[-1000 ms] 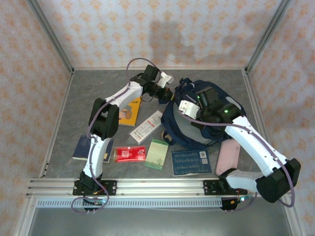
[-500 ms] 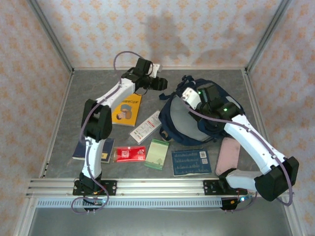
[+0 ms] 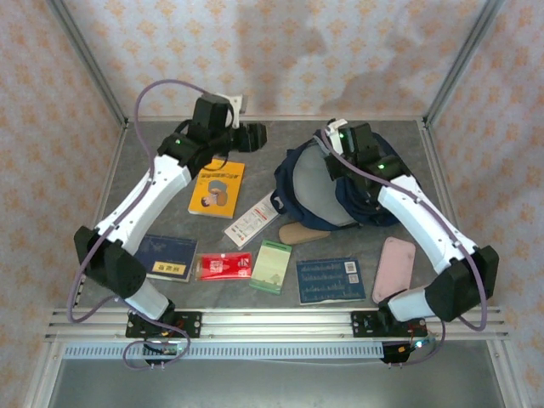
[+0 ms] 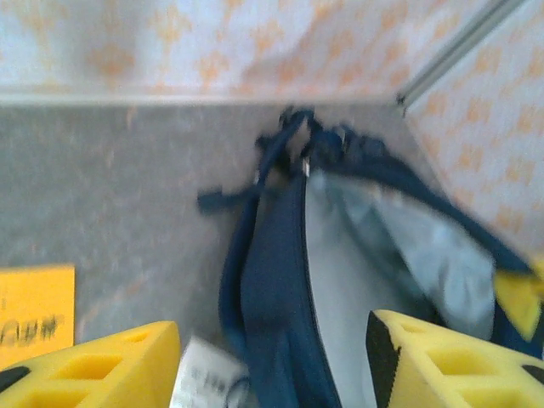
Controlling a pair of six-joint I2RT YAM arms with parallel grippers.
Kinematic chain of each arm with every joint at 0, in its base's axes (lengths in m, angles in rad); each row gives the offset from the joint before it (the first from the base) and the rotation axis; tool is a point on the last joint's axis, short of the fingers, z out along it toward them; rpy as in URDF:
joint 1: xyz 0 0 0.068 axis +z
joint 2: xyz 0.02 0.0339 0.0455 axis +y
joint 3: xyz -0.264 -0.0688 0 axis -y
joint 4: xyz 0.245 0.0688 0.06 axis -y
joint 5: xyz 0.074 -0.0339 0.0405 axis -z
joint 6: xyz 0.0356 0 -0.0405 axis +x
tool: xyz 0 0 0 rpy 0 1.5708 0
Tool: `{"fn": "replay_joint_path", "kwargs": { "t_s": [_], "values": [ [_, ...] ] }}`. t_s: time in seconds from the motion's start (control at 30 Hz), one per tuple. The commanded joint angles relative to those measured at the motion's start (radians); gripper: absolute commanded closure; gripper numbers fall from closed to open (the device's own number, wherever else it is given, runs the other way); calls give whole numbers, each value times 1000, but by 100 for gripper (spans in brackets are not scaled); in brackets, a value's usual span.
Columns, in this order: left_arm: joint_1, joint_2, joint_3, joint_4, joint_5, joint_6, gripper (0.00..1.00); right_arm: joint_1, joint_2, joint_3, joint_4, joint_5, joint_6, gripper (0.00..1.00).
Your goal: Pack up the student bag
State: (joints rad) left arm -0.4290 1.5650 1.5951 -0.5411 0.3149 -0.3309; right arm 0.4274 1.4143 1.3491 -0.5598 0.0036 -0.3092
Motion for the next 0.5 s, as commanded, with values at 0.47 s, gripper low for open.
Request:
{"fn": "replay_joint_path", "kwargs": {
  "t_s": [0.47],
  "values": [
    [-355, -95, -444, 54, -134, 396, 0, -108, 163, 177, 70, -146, 290, 100]
  ]
}}
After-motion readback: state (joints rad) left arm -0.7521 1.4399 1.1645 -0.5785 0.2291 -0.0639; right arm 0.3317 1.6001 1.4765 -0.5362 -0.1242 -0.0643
